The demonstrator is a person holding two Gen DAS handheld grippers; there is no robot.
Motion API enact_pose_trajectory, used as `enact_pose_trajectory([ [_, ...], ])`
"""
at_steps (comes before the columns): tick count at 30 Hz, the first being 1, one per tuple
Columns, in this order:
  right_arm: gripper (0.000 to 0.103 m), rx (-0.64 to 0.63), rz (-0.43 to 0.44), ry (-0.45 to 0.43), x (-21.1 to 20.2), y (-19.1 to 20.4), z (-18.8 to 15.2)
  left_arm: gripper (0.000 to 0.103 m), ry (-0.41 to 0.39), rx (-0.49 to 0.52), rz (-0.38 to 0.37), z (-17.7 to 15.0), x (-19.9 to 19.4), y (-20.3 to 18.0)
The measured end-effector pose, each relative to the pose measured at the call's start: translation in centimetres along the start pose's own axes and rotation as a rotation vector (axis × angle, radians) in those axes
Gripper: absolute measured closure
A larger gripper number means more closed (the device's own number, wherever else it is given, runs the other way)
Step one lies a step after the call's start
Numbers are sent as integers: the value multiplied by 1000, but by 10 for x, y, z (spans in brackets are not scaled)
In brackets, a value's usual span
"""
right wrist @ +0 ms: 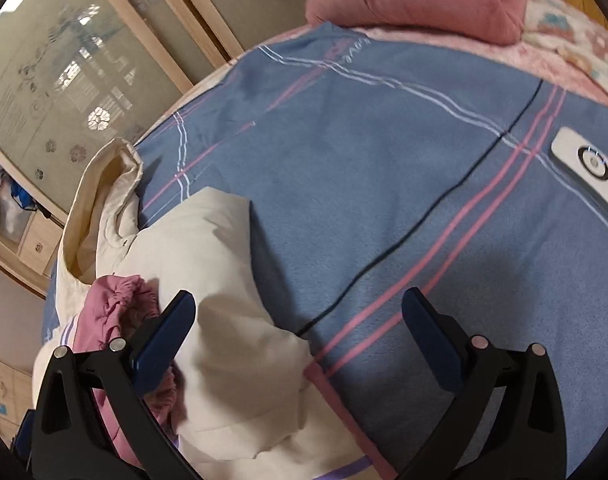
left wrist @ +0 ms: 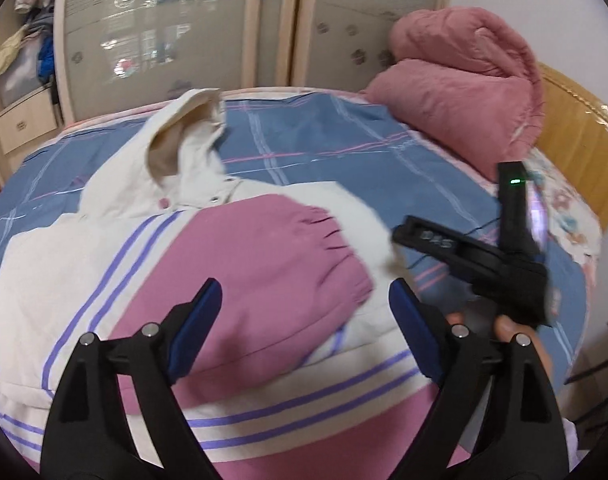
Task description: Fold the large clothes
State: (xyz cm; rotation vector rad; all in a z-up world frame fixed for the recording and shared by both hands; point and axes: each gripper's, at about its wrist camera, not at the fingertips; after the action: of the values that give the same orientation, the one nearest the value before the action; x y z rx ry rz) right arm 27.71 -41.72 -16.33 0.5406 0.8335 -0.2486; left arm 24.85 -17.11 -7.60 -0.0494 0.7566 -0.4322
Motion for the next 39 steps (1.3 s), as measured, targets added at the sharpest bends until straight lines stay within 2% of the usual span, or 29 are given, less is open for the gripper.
enact_pose_trajectory([
  [3, 1, -11, 2, 11, 1, 2, -1, 15, -28, -27, 19, 0, -8, 9],
  [9, 1, -69, 13, 30, 5, 15, -5, 14, -88, -187, 222, 2, -10, 70],
  [12, 1, -79, 19, 44, 7, 17, -6, 14, -108, -268, 264, 0, -12, 94],
  [16, 1, -81, 22, 55, 9, 16, -6, 14, -153, -279, 344, -2, -17, 105],
  [18, 1, -86, 23, 56, 9, 18, -6, 10, -161, -285, 353, -2, -18, 109],
  [22, 1, -124, 46, 62, 8, 26, -8, 10, -141, -316, 347, -4, -13, 121],
  [27, 1, -185, 106, 78, 6, 41, -12, 10, -144, -415, 340, -11, -11, 145],
  [32, 1, -207, 107, 35, -3, 49, -16, 10, -135, -434, 377, -20, -6, 161],
  [35, 1, -200, 130, 19, -7, 49, -15, 9, -108, -413, 387, -27, 4, 163],
  [39, 1, -193, 149, 36, -4, 50, -15, 7, -85, -324, 457, -37, 23, 155],
])
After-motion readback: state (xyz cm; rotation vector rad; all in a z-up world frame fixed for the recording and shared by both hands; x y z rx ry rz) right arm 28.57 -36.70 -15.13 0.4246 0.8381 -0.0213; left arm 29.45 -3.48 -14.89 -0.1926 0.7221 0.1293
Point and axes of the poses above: each gripper's, at about its wrist camera, not at the fingertips, and x roughly the way its jaws point, y to its left, z to its top, and after that the axes turned 7 degrees about -x, right-handed
